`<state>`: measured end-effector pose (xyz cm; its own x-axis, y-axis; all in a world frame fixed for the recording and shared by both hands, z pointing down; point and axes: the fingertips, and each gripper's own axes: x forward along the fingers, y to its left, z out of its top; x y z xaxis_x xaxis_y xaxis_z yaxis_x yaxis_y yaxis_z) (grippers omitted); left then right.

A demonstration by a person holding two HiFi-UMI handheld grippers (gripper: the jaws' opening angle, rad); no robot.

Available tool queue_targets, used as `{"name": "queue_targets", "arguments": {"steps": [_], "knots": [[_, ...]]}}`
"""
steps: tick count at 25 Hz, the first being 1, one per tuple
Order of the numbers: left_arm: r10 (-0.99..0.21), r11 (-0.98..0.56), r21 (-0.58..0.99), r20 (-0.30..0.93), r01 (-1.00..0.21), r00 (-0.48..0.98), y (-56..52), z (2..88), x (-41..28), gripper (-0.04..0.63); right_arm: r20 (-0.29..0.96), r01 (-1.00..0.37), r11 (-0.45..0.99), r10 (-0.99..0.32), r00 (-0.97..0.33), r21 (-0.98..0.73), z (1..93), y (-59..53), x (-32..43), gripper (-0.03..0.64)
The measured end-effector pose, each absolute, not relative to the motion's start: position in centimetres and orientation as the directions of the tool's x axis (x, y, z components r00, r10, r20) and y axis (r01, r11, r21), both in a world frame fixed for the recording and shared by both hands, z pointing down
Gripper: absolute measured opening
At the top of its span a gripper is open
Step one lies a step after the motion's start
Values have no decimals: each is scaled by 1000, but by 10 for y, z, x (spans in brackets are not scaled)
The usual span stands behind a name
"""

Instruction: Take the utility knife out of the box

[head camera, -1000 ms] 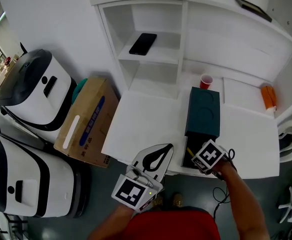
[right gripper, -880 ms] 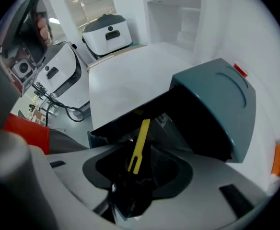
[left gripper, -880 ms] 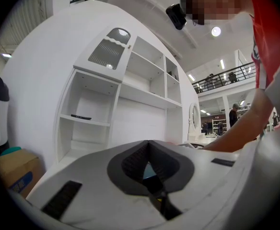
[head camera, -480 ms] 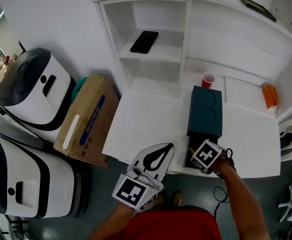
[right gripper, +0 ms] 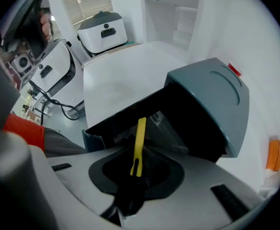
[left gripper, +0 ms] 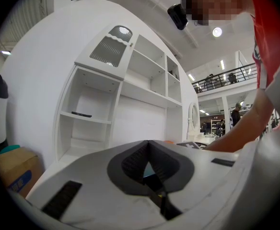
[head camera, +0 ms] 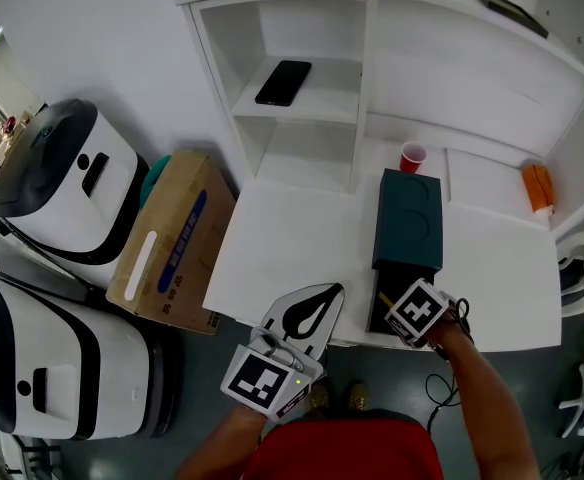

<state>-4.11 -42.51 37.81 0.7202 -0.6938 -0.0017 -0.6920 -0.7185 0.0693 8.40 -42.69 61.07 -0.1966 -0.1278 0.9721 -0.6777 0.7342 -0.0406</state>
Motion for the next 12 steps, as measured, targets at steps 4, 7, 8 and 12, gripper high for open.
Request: {"name": "queue_targets", "arguments": {"steps": [4, 7, 8, 12], "knots": [[-686, -725, 78, 13, -685, 727, -423, 378, -37, 15, 956, -708, 705, -181, -229, -36, 593, -430, 88, 77], [-679, -732, 64, 4, -678, 734, -420, 378, -34, 14, 929, -723, 690, -244, -279, -36, 571, -432, 88, 77], [-677, -735, 63, 6, -676, 736, -419, 378, -32, 14, 915, -727, 685, -267, -301, -39, 562, -432, 87, 77], [-667, -744, 56, 6, -666, 745, -416, 377, -26, 14, 843, -754, 654, -366, -393, -67, 523, -430, 86, 77]]}}
